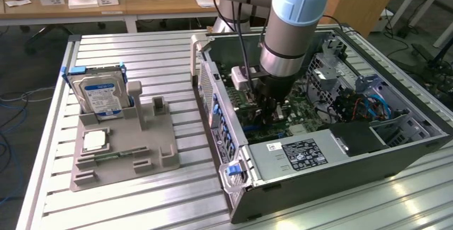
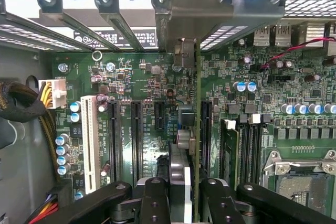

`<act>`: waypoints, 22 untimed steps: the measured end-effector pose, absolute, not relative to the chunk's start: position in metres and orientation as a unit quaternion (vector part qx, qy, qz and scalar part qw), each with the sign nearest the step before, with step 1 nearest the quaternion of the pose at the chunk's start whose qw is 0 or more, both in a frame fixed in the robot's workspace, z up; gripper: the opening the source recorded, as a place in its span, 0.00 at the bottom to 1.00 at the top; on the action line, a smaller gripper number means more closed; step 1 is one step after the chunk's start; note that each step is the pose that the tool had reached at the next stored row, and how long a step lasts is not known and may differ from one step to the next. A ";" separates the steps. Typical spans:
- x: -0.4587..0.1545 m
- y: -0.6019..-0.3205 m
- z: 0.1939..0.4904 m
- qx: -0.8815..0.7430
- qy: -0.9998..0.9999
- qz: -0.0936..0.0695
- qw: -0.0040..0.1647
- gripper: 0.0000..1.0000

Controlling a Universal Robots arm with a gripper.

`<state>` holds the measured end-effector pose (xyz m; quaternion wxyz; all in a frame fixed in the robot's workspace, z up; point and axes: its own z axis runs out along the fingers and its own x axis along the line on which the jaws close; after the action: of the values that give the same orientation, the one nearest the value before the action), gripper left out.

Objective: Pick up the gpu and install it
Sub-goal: 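Insert the gpu into the slot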

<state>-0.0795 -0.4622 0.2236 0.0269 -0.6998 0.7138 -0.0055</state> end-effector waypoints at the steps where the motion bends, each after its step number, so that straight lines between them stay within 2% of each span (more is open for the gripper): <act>1: -0.080 -0.462 0.223 -0.700 0.714 -0.006 0.027 0.28; 22: -0.080 -0.462 0.220 -0.700 0.714 -0.006 0.027 0.28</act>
<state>-0.0802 -0.4622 0.2200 0.0268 -0.6998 0.7138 -0.0056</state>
